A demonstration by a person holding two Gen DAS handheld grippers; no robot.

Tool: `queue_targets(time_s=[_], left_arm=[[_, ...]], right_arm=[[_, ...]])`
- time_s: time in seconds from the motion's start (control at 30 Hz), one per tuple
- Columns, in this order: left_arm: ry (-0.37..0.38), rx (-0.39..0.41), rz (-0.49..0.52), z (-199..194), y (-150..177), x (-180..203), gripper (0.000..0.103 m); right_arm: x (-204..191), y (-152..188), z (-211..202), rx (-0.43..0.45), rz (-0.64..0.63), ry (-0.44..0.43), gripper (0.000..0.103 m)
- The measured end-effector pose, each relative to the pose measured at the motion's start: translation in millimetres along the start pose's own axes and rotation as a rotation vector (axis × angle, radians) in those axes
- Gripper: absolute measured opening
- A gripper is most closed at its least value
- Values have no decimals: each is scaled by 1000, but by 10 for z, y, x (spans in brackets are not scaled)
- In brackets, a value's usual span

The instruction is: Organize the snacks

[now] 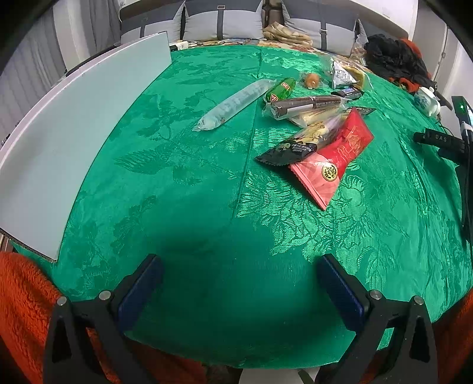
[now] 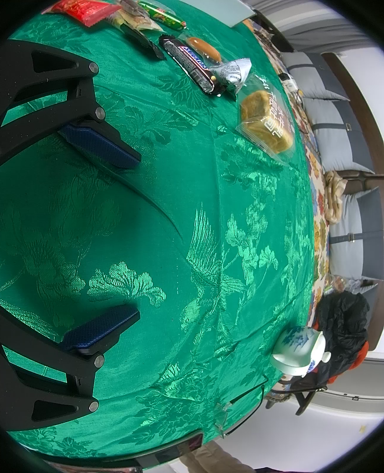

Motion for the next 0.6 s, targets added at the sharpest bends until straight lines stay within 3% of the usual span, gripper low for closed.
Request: queue_targets(time_s=[0.6], left_arm=[[-2, -1, -4, 8, -14, -5, 103]], right_arm=[[12, 0, 2, 0, 0, 0, 97]])
Point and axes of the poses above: each gripper's, at about its wrist camera, not at the fingertips, and z roughly the way its jaws point, x to its right, y to its underside, the point moved 8 cm from there along z, roughly the way its jaws point, and after that the axes turned 10 degrees about z, right-handed, at the moved point
